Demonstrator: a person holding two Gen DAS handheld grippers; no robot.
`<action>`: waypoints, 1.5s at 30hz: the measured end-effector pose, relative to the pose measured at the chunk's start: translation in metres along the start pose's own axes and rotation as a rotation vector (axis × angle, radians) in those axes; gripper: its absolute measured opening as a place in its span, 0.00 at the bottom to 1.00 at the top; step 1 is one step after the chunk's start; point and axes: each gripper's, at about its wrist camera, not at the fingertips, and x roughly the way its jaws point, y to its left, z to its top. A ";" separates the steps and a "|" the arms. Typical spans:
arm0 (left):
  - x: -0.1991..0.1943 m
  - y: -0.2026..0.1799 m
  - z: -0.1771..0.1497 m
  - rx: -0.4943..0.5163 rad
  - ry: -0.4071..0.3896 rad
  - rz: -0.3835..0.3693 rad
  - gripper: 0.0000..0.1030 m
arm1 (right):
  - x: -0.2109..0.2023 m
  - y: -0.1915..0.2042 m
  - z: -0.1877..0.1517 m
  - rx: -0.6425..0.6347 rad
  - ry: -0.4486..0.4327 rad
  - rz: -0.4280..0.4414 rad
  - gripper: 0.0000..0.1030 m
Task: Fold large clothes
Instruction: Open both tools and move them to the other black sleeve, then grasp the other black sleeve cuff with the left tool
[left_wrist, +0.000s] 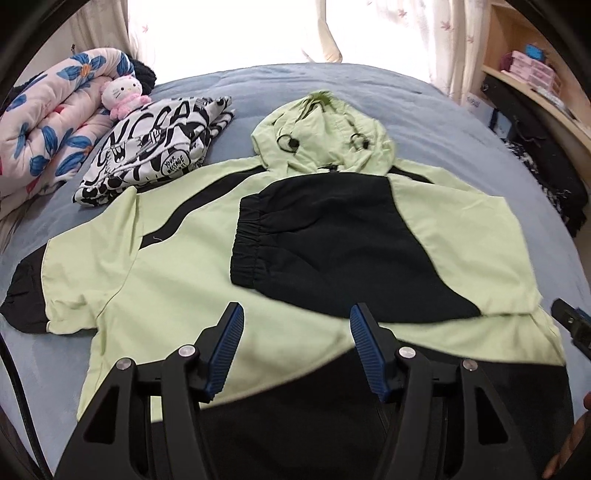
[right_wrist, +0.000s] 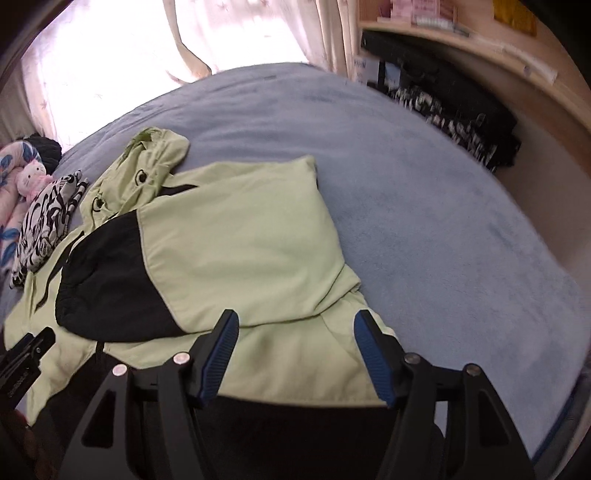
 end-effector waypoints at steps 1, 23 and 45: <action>-0.009 0.000 -0.004 0.005 -0.016 -0.009 0.57 | -0.008 0.005 -0.003 -0.028 -0.020 -0.006 0.63; -0.156 0.063 -0.073 -0.029 -0.215 -0.099 0.71 | -0.126 0.113 -0.083 -0.266 -0.097 0.180 0.63; -0.136 0.257 -0.096 -0.312 -0.154 -0.010 0.49 | -0.148 0.272 -0.091 -0.366 -0.175 0.227 0.70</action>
